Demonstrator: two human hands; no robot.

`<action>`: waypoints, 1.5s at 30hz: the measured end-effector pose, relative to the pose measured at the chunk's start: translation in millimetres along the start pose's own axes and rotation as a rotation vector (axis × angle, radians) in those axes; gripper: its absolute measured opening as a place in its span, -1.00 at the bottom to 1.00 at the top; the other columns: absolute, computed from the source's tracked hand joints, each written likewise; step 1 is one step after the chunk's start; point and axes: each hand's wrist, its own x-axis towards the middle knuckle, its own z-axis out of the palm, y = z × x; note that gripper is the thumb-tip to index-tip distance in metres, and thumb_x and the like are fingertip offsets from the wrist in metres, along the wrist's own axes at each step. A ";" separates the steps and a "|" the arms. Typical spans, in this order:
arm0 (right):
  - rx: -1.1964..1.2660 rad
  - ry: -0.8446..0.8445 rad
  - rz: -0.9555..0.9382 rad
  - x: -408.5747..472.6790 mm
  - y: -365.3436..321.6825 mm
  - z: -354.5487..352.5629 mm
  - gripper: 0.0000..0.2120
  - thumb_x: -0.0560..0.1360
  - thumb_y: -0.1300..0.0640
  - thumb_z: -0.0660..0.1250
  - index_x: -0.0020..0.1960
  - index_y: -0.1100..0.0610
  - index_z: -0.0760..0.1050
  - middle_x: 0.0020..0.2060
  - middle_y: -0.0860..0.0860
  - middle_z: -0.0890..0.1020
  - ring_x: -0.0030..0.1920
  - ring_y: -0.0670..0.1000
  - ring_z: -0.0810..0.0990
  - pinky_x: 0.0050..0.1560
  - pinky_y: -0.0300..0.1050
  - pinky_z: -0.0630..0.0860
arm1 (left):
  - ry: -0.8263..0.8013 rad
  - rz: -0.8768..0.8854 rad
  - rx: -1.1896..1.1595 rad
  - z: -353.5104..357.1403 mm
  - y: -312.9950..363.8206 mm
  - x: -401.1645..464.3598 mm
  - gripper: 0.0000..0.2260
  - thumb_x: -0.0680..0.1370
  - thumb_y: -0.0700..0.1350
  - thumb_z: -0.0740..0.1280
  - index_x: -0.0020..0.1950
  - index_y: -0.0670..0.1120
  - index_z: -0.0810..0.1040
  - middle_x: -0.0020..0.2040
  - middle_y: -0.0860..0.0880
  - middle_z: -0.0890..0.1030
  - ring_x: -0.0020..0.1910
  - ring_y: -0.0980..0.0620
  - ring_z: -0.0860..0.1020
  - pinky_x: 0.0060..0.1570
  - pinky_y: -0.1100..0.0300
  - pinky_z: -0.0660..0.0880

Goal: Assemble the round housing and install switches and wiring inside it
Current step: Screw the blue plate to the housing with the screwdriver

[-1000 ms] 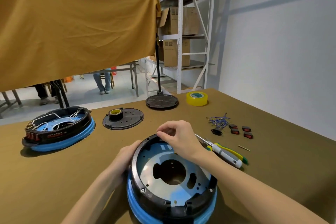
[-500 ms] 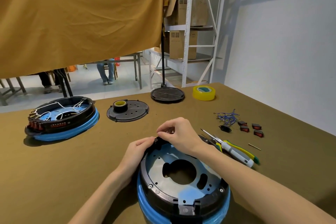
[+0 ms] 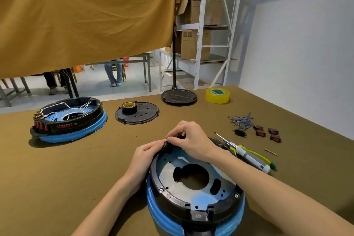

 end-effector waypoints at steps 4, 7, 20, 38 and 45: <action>-0.007 0.003 -0.005 1.1 0.2 -1.0 -0.92 0.53 0.07 0.50 -0.01 0.00 0.76 -0.11 -0.14 0.63 -0.04 -0.13 0.58 -0.07 -0.32 0.45 | -0.001 0.000 -0.021 0.7 0.9 -1.3 -0.79 0.66 -0.05 0.31 0.12 0.07 0.76 0.11 -0.05 0.75 0.10 -0.02 0.71 0.04 0.13 0.59; -0.011 0.011 -0.008 1.0 -0.1 -1.2 -0.94 0.52 0.06 0.51 -0.02 -0.01 0.75 -0.11 -0.12 0.63 -0.05 -0.12 0.59 -0.06 -0.30 0.47 | 0.005 0.000 -0.034 0.8 1.5 -1.7 -0.79 0.66 -0.06 0.32 0.11 0.07 0.76 0.10 -0.06 0.75 0.10 -0.02 0.71 -0.01 0.18 0.61; -0.260 0.001 -0.187 -10.1 -7.8 -5.2 -0.84 0.58 0.03 0.42 0.03 0.07 0.74 -0.09 -0.06 0.60 -0.04 -0.09 0.47 -0.02 -0.11 0.49 | 0.031 0.013 0.000 1.6 1.9 -4.8 -0.78 0.66 -0.05 0.31 0.08 0.11 0.77 0.09 0.00 0.75 0.09 0.04 0.70 -0.04 0.24 0.61; -0.249 -0.167 -0.185 1.3 -20.8 -15.6 -0.85 0.56 0.15 0.42 0.04 0.08 0.76 -0.04 -0.04 0.62 -0.07 -0.06 0.60 0.03 0.01 0.62 | 0.018 0.029 -0.002 -0.2 0.3 -3.4 -0.79 0.65 -0.04 0.32 0.07 0.12 0.77 0.08 -0.01 0.75 0.08 0.03 0.71 -0.03 0.24 0.61; -0.245 -0.142 -0.206 -13.4 -9.8 -17.4 -0.77 0.58 0.21 0.40 0.21 0.06 0.69 0.06 -0.06 0.59 0.08 -0.07 0.53 0.17 -0.07 0.54 | 0.033 0.092 0.024 -2.1 -4.8 -1.5 -0.81 0.65 -0.08 0.33 0.12 0.05 0.75 0.07 -0.01 0.75 0.09 0.02 0.70 0.00 0.21 0.60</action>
